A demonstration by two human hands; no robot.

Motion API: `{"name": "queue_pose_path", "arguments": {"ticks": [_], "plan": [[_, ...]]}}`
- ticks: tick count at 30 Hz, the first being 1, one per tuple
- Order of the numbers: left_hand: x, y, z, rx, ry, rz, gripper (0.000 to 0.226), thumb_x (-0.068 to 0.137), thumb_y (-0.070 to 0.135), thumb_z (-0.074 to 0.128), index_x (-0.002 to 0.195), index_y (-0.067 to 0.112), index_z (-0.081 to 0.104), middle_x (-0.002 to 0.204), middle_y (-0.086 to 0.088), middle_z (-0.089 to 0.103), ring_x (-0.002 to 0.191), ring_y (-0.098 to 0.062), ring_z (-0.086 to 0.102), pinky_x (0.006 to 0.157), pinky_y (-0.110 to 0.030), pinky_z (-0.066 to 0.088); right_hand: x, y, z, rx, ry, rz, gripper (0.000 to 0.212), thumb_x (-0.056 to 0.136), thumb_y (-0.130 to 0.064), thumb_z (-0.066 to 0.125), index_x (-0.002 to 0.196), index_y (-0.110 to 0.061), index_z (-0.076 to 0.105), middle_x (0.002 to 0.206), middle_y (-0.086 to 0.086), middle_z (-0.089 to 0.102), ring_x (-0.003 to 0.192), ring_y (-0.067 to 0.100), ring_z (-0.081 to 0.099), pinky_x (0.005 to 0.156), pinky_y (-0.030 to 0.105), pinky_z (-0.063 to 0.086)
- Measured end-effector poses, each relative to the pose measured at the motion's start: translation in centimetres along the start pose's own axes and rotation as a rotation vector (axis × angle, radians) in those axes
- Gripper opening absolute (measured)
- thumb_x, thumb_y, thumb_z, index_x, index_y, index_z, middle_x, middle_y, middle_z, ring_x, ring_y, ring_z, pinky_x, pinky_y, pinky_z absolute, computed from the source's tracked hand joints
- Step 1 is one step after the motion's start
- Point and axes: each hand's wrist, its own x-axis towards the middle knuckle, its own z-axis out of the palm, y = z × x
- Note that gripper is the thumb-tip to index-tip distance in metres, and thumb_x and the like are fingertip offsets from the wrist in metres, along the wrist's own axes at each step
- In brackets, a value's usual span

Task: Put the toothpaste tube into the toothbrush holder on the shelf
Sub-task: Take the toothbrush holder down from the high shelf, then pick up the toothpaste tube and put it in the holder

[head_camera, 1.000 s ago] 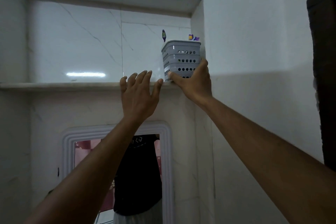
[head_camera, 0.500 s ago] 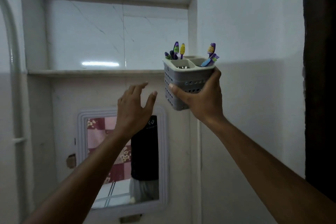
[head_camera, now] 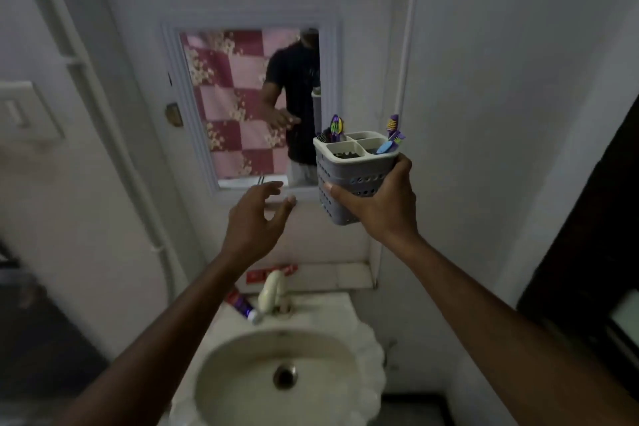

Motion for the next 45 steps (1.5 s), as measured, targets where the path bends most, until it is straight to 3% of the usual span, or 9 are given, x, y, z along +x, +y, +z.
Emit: {"name": "queue_pose_path", "arguments": {"ticks": [5, 9, 14, 20, 24, 32, 36, 40, 45], "plan": [[-5.4, -5.7, 2.2, -0.034, -0.135, -0.143, 0.035, 0.103, 0.041, 0.070, 0.127, 0.015, 0.074, 0.120, -0.002, 0.078, 0.105, -0.015, 0.073, 0.093, -0.036, 0.059, -5.7, 5.2, 3.0, -0.043, -0.091, 0.157, 0.115, 0.062, -0.065, 0.103, 0.147, -0.018, 0.042, 0.145, -0.005, 0.065, 0.127, 0.024, 0.069, 0.096, 0.035, 0.056], [-7.7, -10.4, 3.5, 0.008, -0.205, -0.280, 0.023, 0.105, 0.033, 0.069, 0.113, 0.014, 0.079, 0.097, 0.004, 0.079, 0.089, -0.011, 0.071, 0.069, 0.001, 0.042, -9.0, 9.0, 5.9, -0.071, -0.143, 0.243, 0.112, 0.062, -0.059, 0.106, 0.144, -0.017, 0.042, 0.139, -0.006, 0.065, 0.122, 0.022, 0.070, 0.094, 0.037, 0.058], [-9.1, -19.9, 4.8, 0.115, -0.336, -0.396, 0.028, 0.109, 0.033, 0.059, 0.118, 0.013, 0.075, 0.105, -0.007, 0.080, 0.097, -0.029, 0.074, 0.086, -0.040, 0.058, -12.2, 13.8, 10.5, -0.060, -0.193, 0.351, 0.115, 0.062, -0.043, 0.110, 0.148, -0.010, 0.041, 0.138, -0.007, 0.058, 0.123, 0.015, 0.062, 0.099, 0.037, 0.058], [-9.5, -29.6, 8.2, 0.351, -0.629, -0.249, 0.039, 0.096, 0.007, 0.067, 0.133, 0.019, 0.068, 0.137, -0.011, 0.066, 0.117, -0.038, 0.064, 0.091, -0.049, 0.056, -14.8, 19.5, 15.6, -0.057, -0.259, 0.510, 0.118, 0.060, -0.024, 0.112, 0.150, -0.007, 0.037, 0.138, -0.007, 0.051, 0.127, 0.013, 0.057, 0.089, 0.006, 0.047], [-8.3, -34.8, 13.9, 0.521, -0.925, -0.022, 0.055, 0.090, 0.015, 0.077, 0.141, 0.026, 0.061, 0.140, -0.009, 0.054, 0.131, -0.031, 0.053, 0.106, -0.046, 0.052, -15.5, 23.8, 18.6, -0.098, -0.233, 0.651, 0.121, 0.058, -0.018, 0.113, 0.151, -0.006, 0.036, 0.142, -0.004, 0.053, 0.128, 0.016, 0.061, 0.087, -0.002, 0.047], [-8.6, -32.5, 11.7, 0.877, -0.838, 0.258, 0.058, 0.088, 0.014, 0.076, 0.142, 0.022, 0.059, 0.144, -0.012, 0.057, 0.138, -0.036, 0.051, 0.120, -0.054, 0.036, -15.6, 24.9, 17.7, -0.027, -0.309, 0.532, 0.116, 0.059, -0.019, 0.112, 0.143, -0.007, 0.034, 0.134, -0.016, 0.051, 0.116, -0.028, 0.056, 0.089, 0.002, 0.051], [-9.4, -33.4, 9.7, 0.731, -0.760, 0.072, 0.048, 0.092, 0.011, 0.073, 0.136, 0.020, 0.058, 0.124, -0.012, 0.075, 0.119, -0.036, 0.070, 0.122, -0.062, 0.036, -16.7, 25.6, 18.7, -0.029, -0.315, 0.480, 0.117, 0.063, -0.022, 0.111, 0.144, -0.008, 0.029, 0.145, 0.000, 0.051, 0.128, -0.010, 0.061, 0.101, 0.017, 0.059], [-7.3, -31.0, 7.5, 0.232, -0.592, -0.394, 0.026, 0.110, 0.039, 0.053, 0.129, 0.021, 0.047, 0.107, -0.013, 0.072, 0.074, -0.029, 0.071, 0.063, -0.047, 0.060, -17.3, 26.1, 19.5, -0.058, -0.330, 0.487, 0.128, 0.063, -0.031, 0.110, 0.155, -0.016, 0.022, 0.154, 0.002, 0.050, 0.135, 0.013, 0.063, 0.108, 0.025, 0.058], [-2.0, -23.9, 6.3, -0.308, -0.507, -0.612, 0.048, 0.108, 0.048, 0.056, 0.142, 0.015, 0.047, 0.124, -0.009, 0.063, 0.065, -0.029, 0.079, 0.051, -0.037, 0.064, -17.7, 25.7, 20.5, -0.054, -0.319, 0.576, 0.141, 0.055, -0.058, 0.107, 0.159, -0.025, 0.019, 0.160, -0.001, 0.049, 0.140, 0.015, 0.062, 0.111, 0.040, 0.061]]}}
